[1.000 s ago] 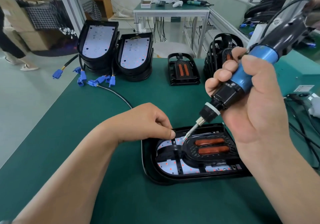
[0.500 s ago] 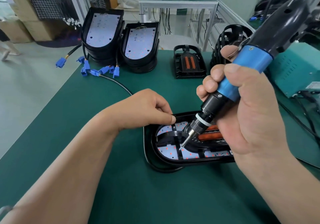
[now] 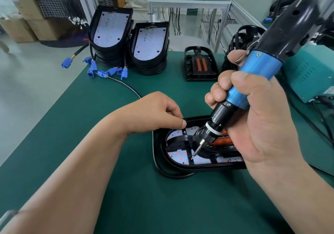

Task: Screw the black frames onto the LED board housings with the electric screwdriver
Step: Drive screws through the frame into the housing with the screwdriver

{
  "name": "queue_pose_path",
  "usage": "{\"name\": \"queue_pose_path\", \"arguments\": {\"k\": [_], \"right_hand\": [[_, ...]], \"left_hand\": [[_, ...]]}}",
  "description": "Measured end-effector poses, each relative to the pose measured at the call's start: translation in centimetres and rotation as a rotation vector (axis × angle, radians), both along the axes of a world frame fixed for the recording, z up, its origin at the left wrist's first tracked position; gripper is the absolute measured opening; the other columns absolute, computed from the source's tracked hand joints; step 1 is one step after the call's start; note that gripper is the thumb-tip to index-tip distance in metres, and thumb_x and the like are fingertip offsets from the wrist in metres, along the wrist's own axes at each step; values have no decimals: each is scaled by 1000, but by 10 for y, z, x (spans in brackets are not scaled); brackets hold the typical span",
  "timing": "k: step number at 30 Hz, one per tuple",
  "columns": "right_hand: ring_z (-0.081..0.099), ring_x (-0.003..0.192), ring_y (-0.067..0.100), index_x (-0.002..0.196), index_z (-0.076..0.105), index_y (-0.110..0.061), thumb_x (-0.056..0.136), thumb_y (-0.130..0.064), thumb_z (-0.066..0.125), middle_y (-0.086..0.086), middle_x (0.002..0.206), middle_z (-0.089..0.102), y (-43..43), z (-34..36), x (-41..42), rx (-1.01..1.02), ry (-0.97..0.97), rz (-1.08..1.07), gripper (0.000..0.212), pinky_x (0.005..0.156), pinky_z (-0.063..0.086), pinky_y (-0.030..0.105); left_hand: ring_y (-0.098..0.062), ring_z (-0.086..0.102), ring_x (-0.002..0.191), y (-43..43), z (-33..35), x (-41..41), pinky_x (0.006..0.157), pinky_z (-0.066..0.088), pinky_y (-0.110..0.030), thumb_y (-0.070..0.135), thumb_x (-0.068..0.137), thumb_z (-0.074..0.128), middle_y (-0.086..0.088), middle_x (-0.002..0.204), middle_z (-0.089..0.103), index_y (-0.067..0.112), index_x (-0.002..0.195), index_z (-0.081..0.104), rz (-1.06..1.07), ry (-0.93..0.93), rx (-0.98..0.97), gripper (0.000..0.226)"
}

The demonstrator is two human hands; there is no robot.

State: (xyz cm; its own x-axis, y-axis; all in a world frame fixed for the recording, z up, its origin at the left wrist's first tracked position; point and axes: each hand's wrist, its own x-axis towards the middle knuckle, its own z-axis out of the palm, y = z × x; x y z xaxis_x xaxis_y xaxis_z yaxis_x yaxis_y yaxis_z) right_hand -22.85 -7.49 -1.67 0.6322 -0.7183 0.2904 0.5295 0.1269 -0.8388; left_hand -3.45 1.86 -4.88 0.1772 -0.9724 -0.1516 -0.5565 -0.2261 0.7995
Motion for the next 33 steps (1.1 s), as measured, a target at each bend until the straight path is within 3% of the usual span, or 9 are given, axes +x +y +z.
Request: {"name": "queue_pose_path", "arguments": {"k": [13, 18, 22, 28, 33], "right_hand": [[51, 66, 22, 117, 59, -17, 85, -19, 68, 4, 78, 49, 7, -1, 0, -96, 23, 72, 34, 74, 43, 44], [50, 61, 23, 116, 58, -17, 83, -17, 66, 3, 75, 49, 10, 0, -1, -150, 22, 126, 34, 69, 44, 42], [50, 58, 22, 111, 58, -19, 84, -10, 63, 0, 71, 52, 12, -1, 0, -184, 3, 182, 29, 65, 43, 42], [50, 57, 20, 110, 59, -19, 83, -7, 62, 1, 71, 50, 10, -1, 1, -149, -14, 204, 30, 64, 46, 38], [50, 56, 20, 109, 59, -20, 84, -7, 61, -1, 70, 52, 11, -2, 1, -163, -21, 237, 28, 62, 43, 39]], "left_hand": [[-15, 43, 60, -1, 2, -5, 61, 34, -36, 35, 87, 82, 3, 60, 54, 21, 76, 78, 27, -57, 10, 18], [-11, 43, 57, 0, 4, -6, 57, 35, -29, 34, 87, 82, 10, 58, 53, 24, 72, 76, 24, -59, 8, 19], [-7, 41, 52, 1, 5, -7, 49, 31, -15, 33, 87, 83, 13, 54, 50, 26, 67, 74, 23, -56, 3, 23], [-4, 41, 50, 1, 7, -8, 49, 31, -14, 32, 88, 82, 15, 52, 50, 23, 71, 76, 24, -64, 8, 20], [-5, 38, 52, 1, 8, -9, 49, 30, -15, 32, 89, 81, 15, 52, 46, 35, 53, 65, 13, -88, 24, 39]]}}
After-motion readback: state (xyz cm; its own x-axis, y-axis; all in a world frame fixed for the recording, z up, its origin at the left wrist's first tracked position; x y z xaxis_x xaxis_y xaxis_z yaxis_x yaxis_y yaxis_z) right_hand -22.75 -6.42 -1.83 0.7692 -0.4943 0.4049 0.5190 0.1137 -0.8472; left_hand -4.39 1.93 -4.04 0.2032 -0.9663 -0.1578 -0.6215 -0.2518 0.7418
